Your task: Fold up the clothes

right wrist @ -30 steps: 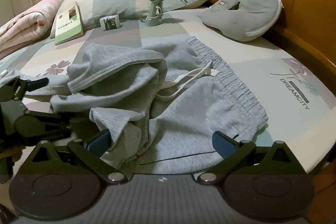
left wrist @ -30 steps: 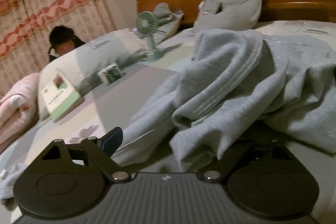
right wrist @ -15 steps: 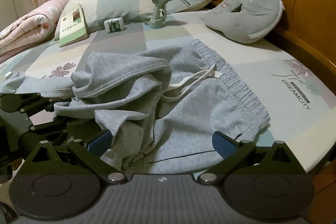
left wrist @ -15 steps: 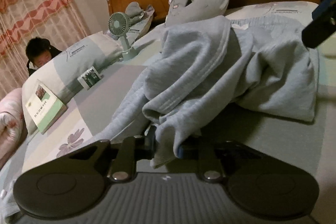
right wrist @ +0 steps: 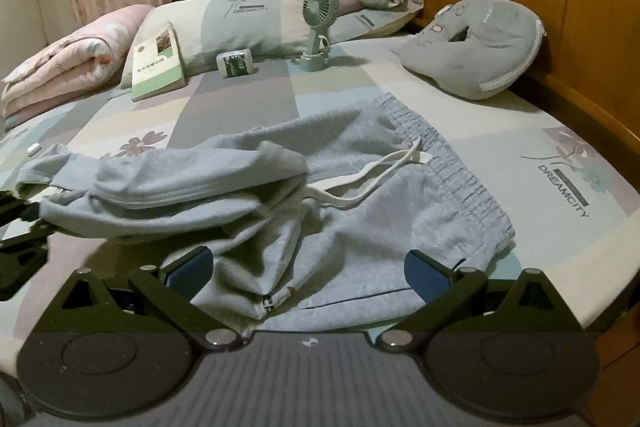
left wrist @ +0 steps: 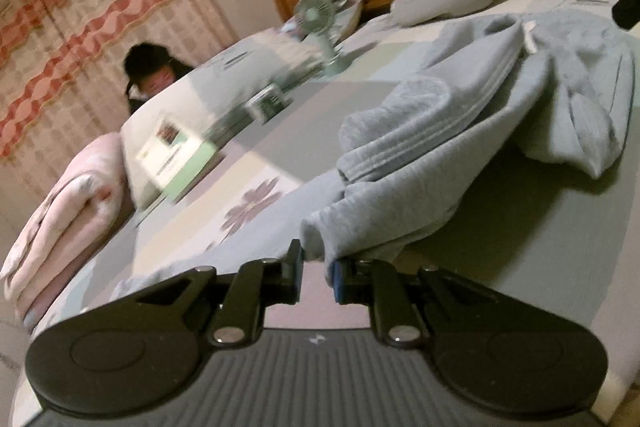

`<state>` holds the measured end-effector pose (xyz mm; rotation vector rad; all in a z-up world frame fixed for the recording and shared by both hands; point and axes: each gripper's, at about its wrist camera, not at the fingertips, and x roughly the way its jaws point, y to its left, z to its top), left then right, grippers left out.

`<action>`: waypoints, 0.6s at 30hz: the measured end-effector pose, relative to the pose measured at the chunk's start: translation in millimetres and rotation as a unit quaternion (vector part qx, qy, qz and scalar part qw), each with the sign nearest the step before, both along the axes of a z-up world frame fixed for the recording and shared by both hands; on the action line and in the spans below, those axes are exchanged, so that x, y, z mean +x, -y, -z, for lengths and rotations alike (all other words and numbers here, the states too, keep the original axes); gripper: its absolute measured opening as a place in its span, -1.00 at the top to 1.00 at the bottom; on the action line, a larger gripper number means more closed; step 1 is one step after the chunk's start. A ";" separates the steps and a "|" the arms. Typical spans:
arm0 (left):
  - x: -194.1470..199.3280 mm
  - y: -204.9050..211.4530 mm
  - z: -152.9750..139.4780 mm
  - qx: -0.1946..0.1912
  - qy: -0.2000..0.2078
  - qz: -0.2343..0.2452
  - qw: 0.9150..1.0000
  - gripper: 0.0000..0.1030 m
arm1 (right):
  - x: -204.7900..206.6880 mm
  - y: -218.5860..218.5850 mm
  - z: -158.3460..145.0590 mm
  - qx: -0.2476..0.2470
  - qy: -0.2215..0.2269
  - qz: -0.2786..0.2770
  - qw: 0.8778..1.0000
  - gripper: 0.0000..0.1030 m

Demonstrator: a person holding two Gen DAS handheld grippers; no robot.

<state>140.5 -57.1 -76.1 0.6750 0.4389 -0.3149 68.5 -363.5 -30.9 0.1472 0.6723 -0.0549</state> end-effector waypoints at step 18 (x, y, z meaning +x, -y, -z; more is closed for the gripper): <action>-23.7 -85.0 -28.9 -0.005 0.010 -0.106 0.994 0.70 | -10.4 -17.4 -6.9 0.003 0.001 -0.021 1.000 -1.00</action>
